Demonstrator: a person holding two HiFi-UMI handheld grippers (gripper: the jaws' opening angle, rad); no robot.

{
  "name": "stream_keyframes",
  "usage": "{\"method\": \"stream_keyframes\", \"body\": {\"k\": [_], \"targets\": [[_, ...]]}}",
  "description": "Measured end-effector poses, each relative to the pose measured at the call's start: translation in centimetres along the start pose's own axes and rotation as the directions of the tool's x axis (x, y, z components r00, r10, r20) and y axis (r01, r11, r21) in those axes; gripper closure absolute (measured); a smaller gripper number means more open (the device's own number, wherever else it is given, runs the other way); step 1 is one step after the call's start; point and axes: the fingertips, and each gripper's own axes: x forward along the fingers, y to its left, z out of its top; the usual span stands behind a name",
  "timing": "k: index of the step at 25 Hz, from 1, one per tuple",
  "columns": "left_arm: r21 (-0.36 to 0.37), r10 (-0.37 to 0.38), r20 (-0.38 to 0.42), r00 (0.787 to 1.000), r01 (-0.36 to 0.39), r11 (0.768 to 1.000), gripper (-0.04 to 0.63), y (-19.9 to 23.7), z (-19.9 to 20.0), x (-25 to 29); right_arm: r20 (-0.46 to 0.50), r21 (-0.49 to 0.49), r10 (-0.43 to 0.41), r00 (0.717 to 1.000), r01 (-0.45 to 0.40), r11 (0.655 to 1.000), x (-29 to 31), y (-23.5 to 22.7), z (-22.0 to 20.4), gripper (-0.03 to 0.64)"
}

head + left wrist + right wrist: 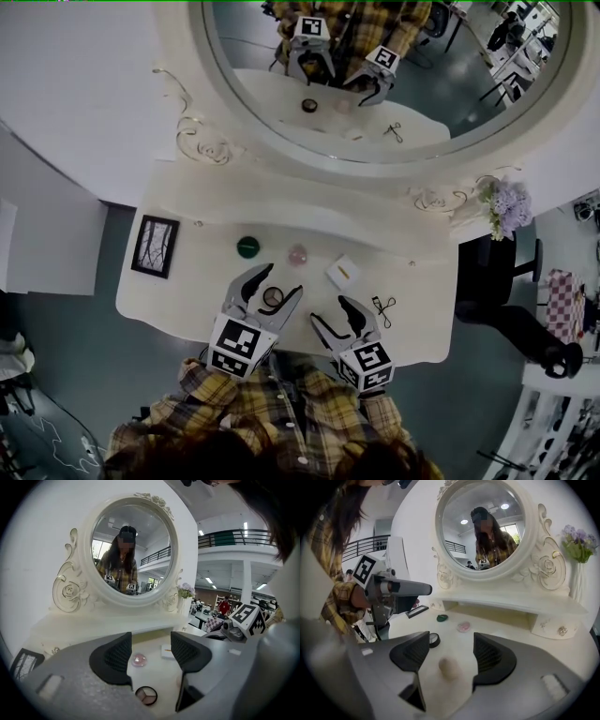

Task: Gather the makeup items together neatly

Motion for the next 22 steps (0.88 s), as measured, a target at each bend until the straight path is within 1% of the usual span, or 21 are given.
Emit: {"method": "stream_keyframes", "body": {"k": [6, 11, 19, 22], "targets": [[-0.016, -0.012, -0.04, 0.999, 0.012, 1.0, 0.343, -0.3, -1.8, 0.5, -0.04, -0.006, 0.034, 0.999, -0.034, 0.999, 1.2, 0.5, -2.5, 0.342], [-0.026, -0.012, -0.056, 0.998, 0.011, 1.0, 0.344, -0.4, -2.6, 0.5, -0.078, -0.005, 0.046, 0.996, -0.046, 0.999, 1.7, 0.7, -4.1, 0.371], [-0.03, -0.01, -0.069, 0.998, 0.008, 1.0, 0.344, -0.5, -3.3, 0.5, -0.121, -0.035, 0.038, 0.992, -0.042, 0.998, 2.2, 0.8, -5.4, 0.456], [-0.028, -0.007, -0.062, 0.998, 0.006, 1.0, 0.344, -0.5, -3.5, 0.5, -0.116, -0.055, 0.028, 0.993, -0.035, 0.998, 2.3, 0.8, -4.8, 0.469]]}}
